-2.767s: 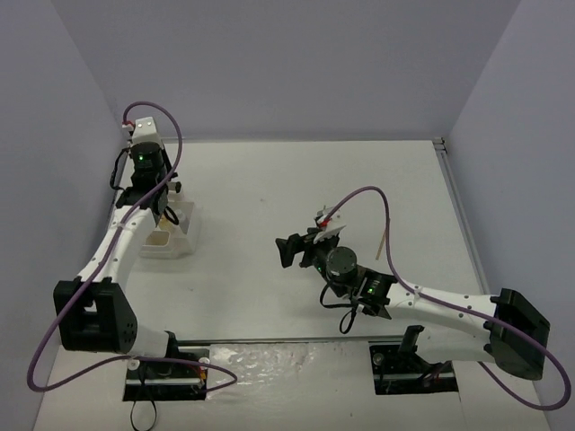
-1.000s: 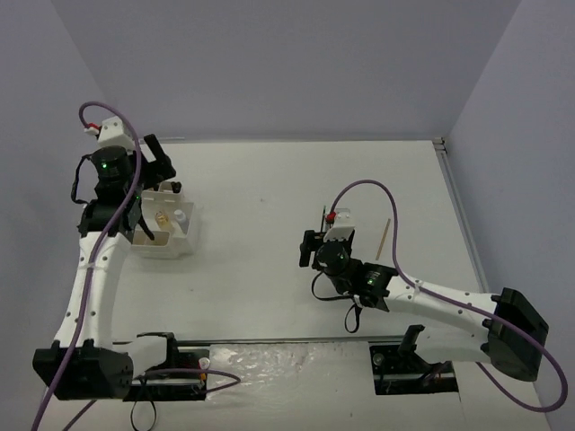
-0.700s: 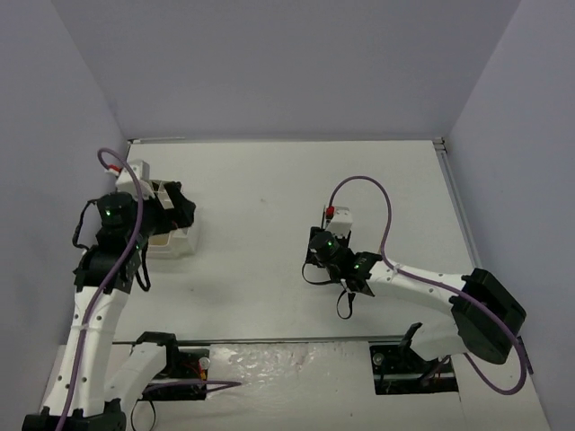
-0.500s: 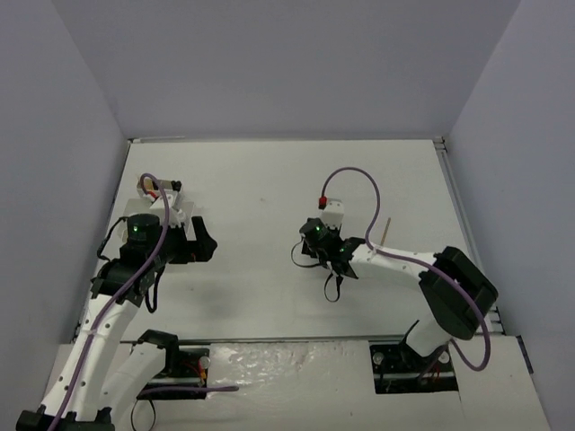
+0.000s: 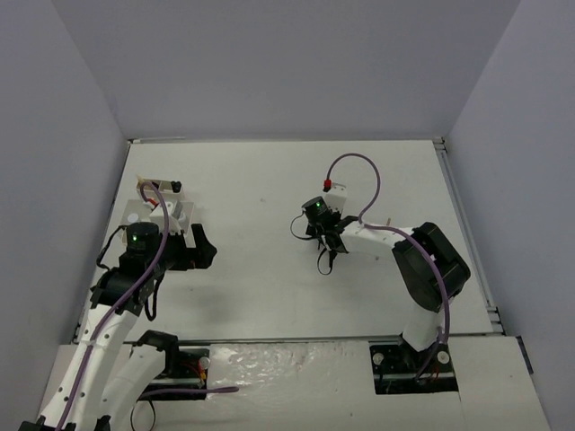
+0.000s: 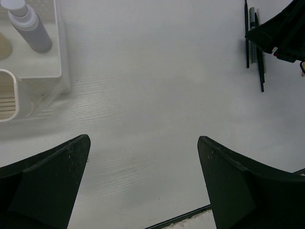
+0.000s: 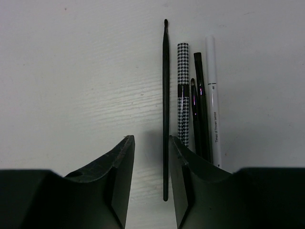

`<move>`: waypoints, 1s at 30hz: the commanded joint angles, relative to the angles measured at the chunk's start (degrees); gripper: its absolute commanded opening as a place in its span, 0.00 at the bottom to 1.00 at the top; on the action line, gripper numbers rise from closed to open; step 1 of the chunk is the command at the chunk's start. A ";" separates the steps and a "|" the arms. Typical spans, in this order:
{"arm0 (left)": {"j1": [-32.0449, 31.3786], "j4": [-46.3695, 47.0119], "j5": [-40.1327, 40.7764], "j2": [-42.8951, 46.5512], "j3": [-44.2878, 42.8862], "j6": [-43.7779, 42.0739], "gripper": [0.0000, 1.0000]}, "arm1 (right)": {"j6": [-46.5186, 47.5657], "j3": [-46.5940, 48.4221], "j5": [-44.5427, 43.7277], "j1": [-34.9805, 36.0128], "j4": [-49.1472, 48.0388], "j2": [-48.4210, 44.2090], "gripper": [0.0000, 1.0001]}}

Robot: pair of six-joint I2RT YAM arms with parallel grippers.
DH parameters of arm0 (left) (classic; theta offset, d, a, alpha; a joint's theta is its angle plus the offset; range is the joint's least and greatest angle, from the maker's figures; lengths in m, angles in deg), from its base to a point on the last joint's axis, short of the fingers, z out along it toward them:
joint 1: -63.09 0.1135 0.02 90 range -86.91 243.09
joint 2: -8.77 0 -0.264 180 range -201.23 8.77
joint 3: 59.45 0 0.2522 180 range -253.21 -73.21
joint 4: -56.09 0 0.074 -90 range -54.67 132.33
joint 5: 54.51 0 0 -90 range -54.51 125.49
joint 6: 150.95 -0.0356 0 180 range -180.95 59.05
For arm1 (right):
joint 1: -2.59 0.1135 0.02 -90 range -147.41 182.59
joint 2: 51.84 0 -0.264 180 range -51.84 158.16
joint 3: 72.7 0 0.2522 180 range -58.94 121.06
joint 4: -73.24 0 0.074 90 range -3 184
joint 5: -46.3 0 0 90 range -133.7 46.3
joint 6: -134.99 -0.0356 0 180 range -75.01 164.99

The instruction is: Organize the makeup

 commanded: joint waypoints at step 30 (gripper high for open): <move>-0.11 4.38 -4.29 -1.00 -2.77 5.74 0.94 | 10.18 0.04 6.05 6.87 -13.94 0.64 0.00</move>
